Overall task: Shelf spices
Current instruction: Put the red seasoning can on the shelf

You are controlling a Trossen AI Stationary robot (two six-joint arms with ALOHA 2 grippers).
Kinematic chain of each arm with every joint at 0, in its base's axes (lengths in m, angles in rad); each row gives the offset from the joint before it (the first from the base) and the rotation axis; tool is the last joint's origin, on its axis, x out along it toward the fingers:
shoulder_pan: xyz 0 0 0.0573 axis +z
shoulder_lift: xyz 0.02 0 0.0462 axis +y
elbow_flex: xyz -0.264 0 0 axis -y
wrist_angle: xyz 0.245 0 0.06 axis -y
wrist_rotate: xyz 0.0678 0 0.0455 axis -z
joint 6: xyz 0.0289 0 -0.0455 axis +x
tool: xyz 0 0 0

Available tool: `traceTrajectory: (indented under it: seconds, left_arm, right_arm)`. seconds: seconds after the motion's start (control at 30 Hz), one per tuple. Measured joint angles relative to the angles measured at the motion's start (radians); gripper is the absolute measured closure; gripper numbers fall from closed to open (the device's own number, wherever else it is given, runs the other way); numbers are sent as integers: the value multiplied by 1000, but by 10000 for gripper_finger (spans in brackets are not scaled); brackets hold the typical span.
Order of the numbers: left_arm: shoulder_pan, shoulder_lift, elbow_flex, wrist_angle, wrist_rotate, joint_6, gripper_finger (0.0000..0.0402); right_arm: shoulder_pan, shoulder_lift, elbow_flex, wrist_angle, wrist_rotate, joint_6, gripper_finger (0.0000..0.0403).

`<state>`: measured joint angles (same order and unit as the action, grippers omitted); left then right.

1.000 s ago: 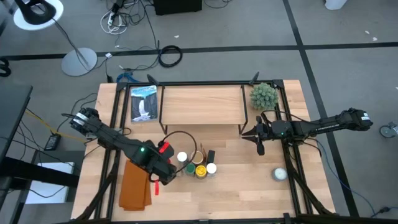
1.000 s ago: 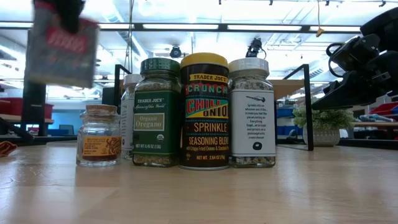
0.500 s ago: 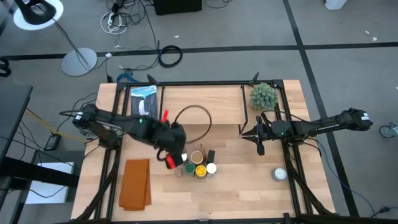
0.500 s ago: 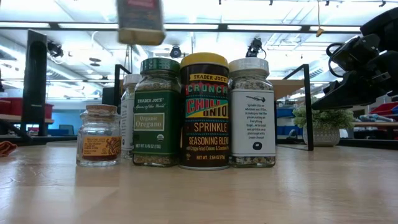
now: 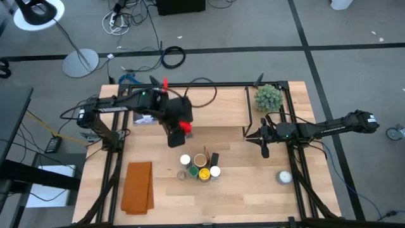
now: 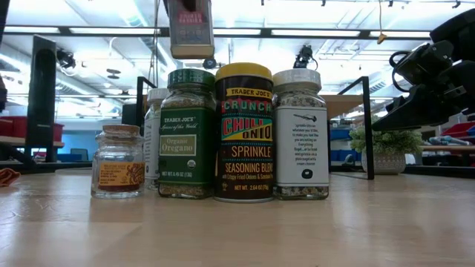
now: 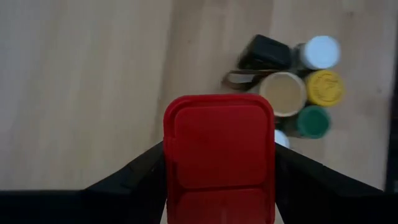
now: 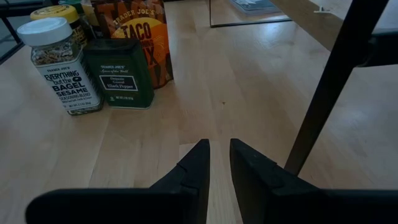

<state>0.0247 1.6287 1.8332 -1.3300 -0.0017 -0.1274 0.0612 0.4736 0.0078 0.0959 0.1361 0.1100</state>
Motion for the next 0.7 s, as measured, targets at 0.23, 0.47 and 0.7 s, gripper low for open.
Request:
traceTrajectory:
  seconds: [0.23, 0.47, 0.7]
  left_arm:
    - [114, 0, 0, -17, 7, 175, 155]
    - [216, 0, -1, -44, 7, 288, 155]
    - [322, 0, -1, -48, 8, 385, 155]
  right_arm:
    - [0, 0, 0, 0, 0, 0, 339]
    - [0, 0, 0, 0, 0, 0, 339]
    - [0, 0, 0, 0, 0, 0, 339]
